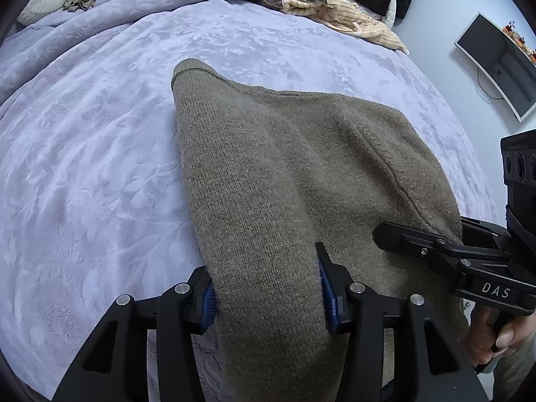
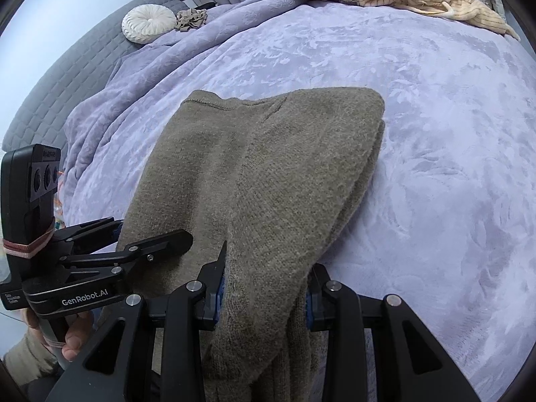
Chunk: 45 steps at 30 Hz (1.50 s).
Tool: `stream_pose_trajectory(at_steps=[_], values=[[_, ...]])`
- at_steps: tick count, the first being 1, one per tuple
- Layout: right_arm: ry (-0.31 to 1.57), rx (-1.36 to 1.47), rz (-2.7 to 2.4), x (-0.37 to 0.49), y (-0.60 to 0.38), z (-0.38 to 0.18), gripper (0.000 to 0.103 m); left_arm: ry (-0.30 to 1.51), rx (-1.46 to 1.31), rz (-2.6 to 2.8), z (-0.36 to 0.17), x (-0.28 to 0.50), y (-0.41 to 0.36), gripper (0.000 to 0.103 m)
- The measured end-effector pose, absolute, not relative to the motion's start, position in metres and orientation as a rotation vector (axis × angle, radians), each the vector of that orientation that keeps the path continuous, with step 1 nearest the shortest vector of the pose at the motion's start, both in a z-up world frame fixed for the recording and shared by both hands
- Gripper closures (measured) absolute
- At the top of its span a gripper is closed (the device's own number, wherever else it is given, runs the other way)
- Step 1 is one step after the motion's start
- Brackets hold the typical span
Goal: Fold small clothes
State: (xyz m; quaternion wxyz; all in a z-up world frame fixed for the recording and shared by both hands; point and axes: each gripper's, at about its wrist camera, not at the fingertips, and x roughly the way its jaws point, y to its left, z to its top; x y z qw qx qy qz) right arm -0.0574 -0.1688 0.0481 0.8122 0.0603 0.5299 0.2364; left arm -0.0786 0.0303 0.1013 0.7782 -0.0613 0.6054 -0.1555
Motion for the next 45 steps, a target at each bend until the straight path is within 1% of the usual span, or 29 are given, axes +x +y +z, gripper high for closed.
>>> stream_pose_trajectory(at_steps=[8, 10, 11, 12, 13, 15, 17, 19, 22, 25, 27, 28, 29, 33, 35, 45], values=[[1.132, 0.206, 0.564, -0.052, -0.183, 0.031, 0.063, 1.271, -0.176, -0.371, 0.094, -0.083, 0.038, 0.045], [1.134, 0.237, 0.581, -0.051, -0.188, 0.026, 0.059, 1.268, -0.178, -0.372, 0.093, -0.083, 0.038, 0.044], [1.139, 0.253, 0.587, -0.049, -0.19, 0.023, 0.058, 1.273, -0.179, -0.366, 0.093, -0.082, 0.039, 0.036], [1.145, 0.269, 0.589, -0.048, -0.193, 0.021, 0.053, 1.28, -0.175, -0.347, 0.093, -0.081, 0.039, 0.03], [1.158, 0.29, 0.594, -0.046, -0.196, 0.018, 0.05, 1.297, -0.169, -0.318, 0.094, -0.08, 0.041, 0.021], [1.178, 0.327, 0.599, -0.044, -0.201, 0.019, 0.047, 1.337, -0.195, -0.292, 0.099, -0.077, 0.045, 0.021], [1.173, 0.311, 0.574, -0.046, -0.204, 0.031, 0.047, 1.336, -0.154, -0.248, 0.11, -0.076, 0.045, 0.021], [1.129, 0.263, 0.542, -0.052, -0.208, 0.051, 0.046, 1.3, -0.045, -0.196, 0.126, -0.077, 0.037, 0.021], [1.011, 0.163, 0.546, -0.066, -0.206, 0.089, 0.046, 1.213, 0.105, -0.167, 0.149, -0.078, 0.02, 0.021], [0.947, 0.036, 0.65, -0.081, -0.183, 0.109, 0.046, 1.174, 0.089, -0.266, 0.163, -0.077, 0.007, 0.021], [0.947, -0.047, 0.701, -0.083, -0.166, 0.105, 0.046, 1.165, 0.087, -0.317, 0.163, -0.076, -0.001, 0.021], [0.966, -0.086, 0.705, -0.081, -0.159, 0.098, 0.046, 1.163, 0.089, -0.343, 0.16, -0.075, -0.005, 0.027], [0.993, -0.12, 0.701, -0.077, -0.153, 0.088, 0.046, 1.166, 0.107, -0.349, 0.154, -0.073, -0.007, 0.028], [1.054, -0.149, 0.7, -0.061, -0.159, 0.059, 0.047, 1.218, 0.166, -0.355, 0.124, -0.068, -0.012, 0.028], [1.061, -0.124, 0.724, -0.058, -0.167, 0.054, 0.047, 1.225, 0.198, -0.36, 0.115, -0.072, -0.013, 0.028], [1.063, -0.062, 0.772, -0.048, -0.178, 0.029, 0.047, 1.198, 0.171, -0.444, 0.098, -0.074, -0.002, 0.027]])
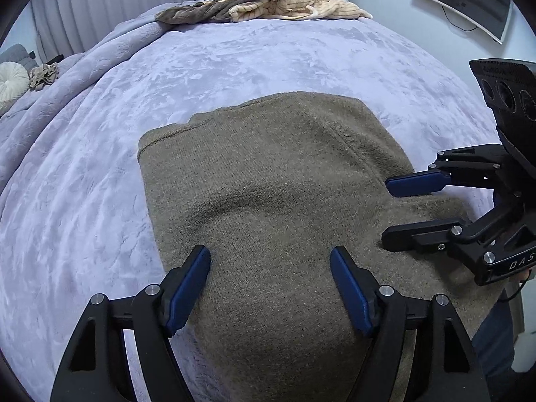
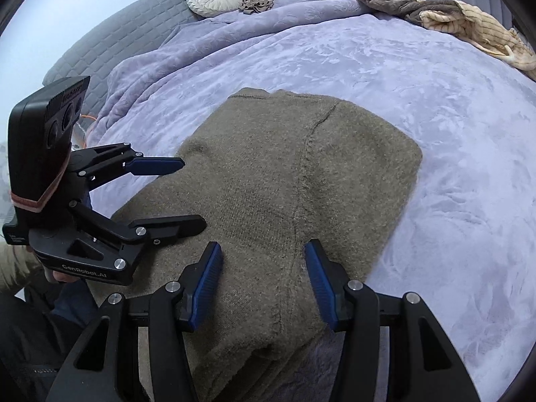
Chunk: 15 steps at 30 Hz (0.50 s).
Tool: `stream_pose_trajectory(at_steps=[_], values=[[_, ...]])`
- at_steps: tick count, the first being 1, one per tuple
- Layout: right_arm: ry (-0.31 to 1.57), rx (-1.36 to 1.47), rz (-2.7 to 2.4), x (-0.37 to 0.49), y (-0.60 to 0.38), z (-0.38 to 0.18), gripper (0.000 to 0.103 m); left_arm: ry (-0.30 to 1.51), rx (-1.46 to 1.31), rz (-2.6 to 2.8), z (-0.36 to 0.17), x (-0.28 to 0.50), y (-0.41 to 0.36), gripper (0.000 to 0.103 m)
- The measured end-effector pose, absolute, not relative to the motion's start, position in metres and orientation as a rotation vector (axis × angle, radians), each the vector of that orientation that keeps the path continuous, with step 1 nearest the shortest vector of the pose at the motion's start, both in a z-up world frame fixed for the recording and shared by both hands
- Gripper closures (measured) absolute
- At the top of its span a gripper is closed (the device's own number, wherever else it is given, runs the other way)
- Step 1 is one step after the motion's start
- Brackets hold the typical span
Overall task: Fold small clothes
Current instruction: 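Fold the held sweater end over the rest with both grippers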
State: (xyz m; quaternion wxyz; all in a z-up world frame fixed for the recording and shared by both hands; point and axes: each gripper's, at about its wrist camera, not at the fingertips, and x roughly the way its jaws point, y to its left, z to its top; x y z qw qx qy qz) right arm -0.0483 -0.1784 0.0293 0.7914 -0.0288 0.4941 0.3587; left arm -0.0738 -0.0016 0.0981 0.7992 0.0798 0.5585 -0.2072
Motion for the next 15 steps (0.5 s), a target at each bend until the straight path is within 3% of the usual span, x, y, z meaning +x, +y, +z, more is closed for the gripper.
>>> stream_pose_trajectory(at_steps=[10, 15], values=[[0.97, -0.256, 0.822, -0.113, -0.154, 0.085, 0.046, 1.191, 0.159, -0.45, 0.14, -0.099, 0.001, 0.028], [1.025, -0.366, 0.812, -0.144, -0.142, 0.062, 0.046, 1.216, 0.246, -0.412, 0.128, -0.113, -0.007, 0.027]])
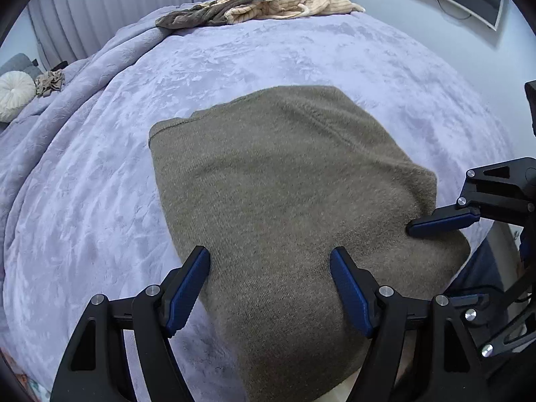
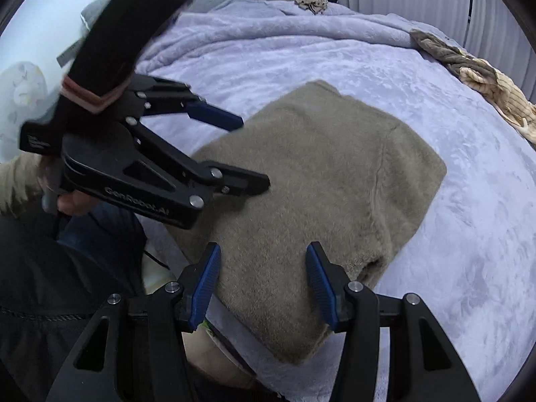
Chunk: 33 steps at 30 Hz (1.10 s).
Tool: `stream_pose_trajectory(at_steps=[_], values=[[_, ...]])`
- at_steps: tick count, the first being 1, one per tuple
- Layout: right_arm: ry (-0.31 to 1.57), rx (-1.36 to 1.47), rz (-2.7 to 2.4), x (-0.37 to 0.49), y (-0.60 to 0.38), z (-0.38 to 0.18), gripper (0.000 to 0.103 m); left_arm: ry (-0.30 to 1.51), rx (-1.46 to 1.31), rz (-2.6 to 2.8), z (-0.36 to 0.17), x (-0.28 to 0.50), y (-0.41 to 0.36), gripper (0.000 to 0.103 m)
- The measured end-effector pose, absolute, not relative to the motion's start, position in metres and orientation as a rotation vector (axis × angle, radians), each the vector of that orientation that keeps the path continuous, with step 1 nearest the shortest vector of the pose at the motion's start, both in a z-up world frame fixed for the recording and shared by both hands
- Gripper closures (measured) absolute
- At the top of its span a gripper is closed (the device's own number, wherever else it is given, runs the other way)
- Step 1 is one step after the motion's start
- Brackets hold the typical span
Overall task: Fold small clothes
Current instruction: 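Fold the held sweater end over the rest with both grippers, then open both grippers and withdraw them from the folded sweater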
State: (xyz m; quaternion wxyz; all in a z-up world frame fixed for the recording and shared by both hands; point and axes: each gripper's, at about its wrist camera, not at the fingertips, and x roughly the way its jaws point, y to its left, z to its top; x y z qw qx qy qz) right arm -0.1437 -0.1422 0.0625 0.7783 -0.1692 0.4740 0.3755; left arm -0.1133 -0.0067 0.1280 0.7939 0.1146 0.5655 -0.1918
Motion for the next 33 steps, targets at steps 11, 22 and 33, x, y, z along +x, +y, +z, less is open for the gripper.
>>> stream_pose_trajectory(at_steps=[11, 22, 33], values=[[1.056, -0.29, 0.769, -0.144, -0.156, 0.025, 0.039, 1.241, 0.215, -0.376, 0.118, -0.12, -0.003, 0.022], [1.019, -0.366, 0.648, -0.141, -0.137, 0.088, 0.024, 1.178, 0.124, -0.145, 0.179, -0.097, 0.011, 0.022], [1.001, -0.294, 0.524, -0.125, -0.136, 0.126, 0.023, 1.188, 0.051, 0.017, 0.189, -0.096, 0.026, 0.022]])
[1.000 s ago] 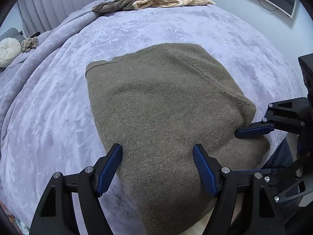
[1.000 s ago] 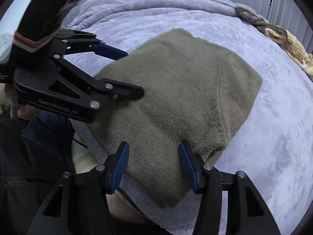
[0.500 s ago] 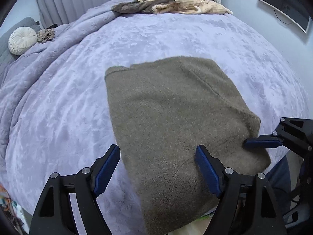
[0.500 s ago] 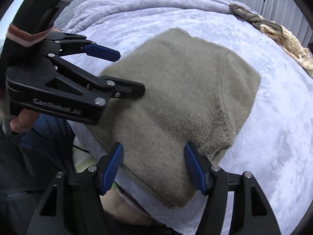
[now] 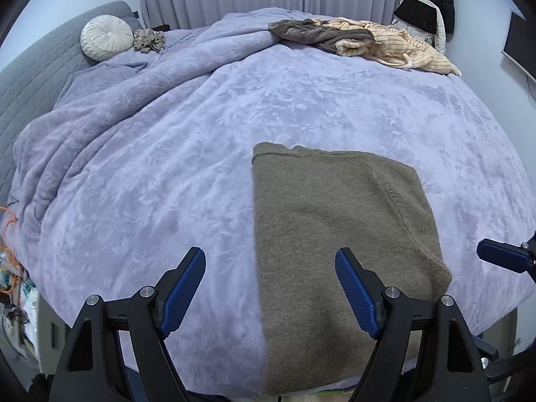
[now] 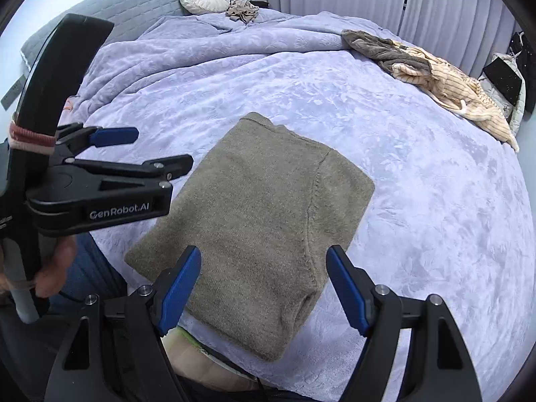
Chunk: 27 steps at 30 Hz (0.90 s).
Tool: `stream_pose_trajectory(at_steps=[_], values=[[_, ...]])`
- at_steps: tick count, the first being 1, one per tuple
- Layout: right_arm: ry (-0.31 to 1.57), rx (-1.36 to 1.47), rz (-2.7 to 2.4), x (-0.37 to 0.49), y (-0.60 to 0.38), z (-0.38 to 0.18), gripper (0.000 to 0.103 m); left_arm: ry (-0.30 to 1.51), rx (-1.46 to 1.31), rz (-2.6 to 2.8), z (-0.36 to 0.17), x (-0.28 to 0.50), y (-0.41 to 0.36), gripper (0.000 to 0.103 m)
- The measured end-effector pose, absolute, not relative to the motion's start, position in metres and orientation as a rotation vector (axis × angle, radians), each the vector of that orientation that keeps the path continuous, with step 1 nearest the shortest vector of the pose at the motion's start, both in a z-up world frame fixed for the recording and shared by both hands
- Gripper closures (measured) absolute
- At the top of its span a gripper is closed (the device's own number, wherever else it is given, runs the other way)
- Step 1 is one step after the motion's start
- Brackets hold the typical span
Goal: Fold small clothes
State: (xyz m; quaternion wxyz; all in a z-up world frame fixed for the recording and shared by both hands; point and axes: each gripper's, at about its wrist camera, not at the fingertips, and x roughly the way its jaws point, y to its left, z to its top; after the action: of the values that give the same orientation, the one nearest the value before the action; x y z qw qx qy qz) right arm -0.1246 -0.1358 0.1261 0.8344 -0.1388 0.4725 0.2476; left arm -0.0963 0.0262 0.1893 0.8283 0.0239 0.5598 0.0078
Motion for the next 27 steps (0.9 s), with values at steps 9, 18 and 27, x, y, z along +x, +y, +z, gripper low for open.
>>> stream_pose_trajectory(at_steps=[9, 18, 27], values=[[1.043, -0.308, 0.508, -0.128, -0.13, 0.119, 0.023, 1.25, 0.068, 0.031, 0.181, -0.098, 0.024, 0.022], [1.055, -0.303, 0.488, -0.12, -0.132, 0.119, 0.023, 1.312, 0.07, 0.048, 0.172, -0.093, 0.025, 0.022], [1.085, -0.309, 0.493, -0.112, -0.131, 0.115, 0.023, 1.338, 0.019, 0.016, 0.167, -0.089, 0.025, 0.022]])
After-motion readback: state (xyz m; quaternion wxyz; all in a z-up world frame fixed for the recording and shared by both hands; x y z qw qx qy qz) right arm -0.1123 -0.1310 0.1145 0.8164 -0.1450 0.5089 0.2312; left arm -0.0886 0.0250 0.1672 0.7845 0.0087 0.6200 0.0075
